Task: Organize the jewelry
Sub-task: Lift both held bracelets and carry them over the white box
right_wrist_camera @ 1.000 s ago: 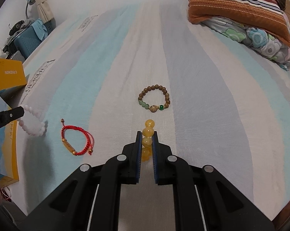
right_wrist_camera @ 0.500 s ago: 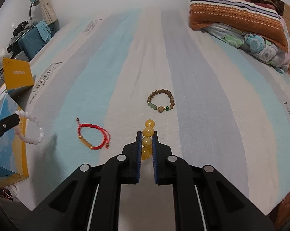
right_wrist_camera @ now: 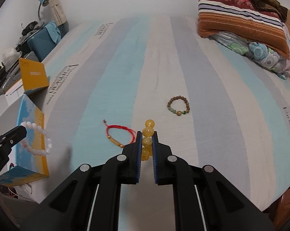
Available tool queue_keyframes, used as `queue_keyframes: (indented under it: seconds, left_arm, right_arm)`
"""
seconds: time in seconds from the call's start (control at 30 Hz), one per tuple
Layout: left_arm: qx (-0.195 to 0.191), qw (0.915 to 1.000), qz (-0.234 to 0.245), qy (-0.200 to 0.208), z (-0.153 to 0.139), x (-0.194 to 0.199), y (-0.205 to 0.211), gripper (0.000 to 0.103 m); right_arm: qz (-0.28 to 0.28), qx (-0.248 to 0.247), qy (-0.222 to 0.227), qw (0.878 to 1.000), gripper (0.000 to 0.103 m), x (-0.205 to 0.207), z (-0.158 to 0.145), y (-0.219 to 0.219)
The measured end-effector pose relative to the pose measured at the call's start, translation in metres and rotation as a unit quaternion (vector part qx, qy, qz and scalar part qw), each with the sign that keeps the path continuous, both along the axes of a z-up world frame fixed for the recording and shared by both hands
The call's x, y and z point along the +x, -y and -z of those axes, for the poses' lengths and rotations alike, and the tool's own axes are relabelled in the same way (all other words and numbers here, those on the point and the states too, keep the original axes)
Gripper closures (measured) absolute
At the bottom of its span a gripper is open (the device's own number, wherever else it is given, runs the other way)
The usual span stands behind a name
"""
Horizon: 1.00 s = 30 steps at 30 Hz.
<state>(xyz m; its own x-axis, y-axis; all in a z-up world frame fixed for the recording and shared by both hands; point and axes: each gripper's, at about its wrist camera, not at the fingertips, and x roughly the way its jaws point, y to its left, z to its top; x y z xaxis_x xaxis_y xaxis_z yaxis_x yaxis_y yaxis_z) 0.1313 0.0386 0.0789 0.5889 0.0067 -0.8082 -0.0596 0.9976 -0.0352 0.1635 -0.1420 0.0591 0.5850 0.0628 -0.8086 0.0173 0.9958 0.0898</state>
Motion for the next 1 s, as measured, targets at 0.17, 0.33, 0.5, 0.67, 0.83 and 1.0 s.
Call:
queue_keyframes:
  seconds: [0.17, 0.33, 0.5, 0.67, 0.83, 1.0]
  left_arm:
    - [0.000, 0.9999, -0.007, 0.008, -0.011, -0.008, -0.014, 0.092]
    - [0.000, 0.9996, -0.016, 0.022, -0.026, -0.018, -0.032, 0.092]
    - [0.000, 0.9990, -0.032, 0.033, -0.041, -0.029, -0.055, 0.092]
    - [0.000, 0.9979, -0.056, 0.034, -0.048, -0.039, -0.084, 0.092]
    - [0.002, 0.9961, -0.078, 0.041, -0.058, -0.056, -0.115, 0.092]
    - [0.005, 0.9938, -0.105, 0.036, -0.057, -0.068, -0.149, 0.092]
  right_arm:
    - [-0.009, -0.004, 0.010, 1.000, 0.094, -0.005, -0.013, -0.017]
    - [-0.020, -0.007, 0.020, 1.000, 0.094, -0.007, -0.026, -0.038]
    - [-0.036, -0.009, 0.027, 0.999, 0.094, -0.008, -0.037, -0.063]
    - [-0.056, -0.007, 0.038, 0.998, 0.094, -0.014, -0.049, -0.097]
    - [-0.081, -0.009, 0.046, 0.996, 0.094, -0.021, -0.059, -0.137]
    - [-0.110, -0.009, 0.051, 0.993, 0.094, -0.028, -0.066, -0.180]
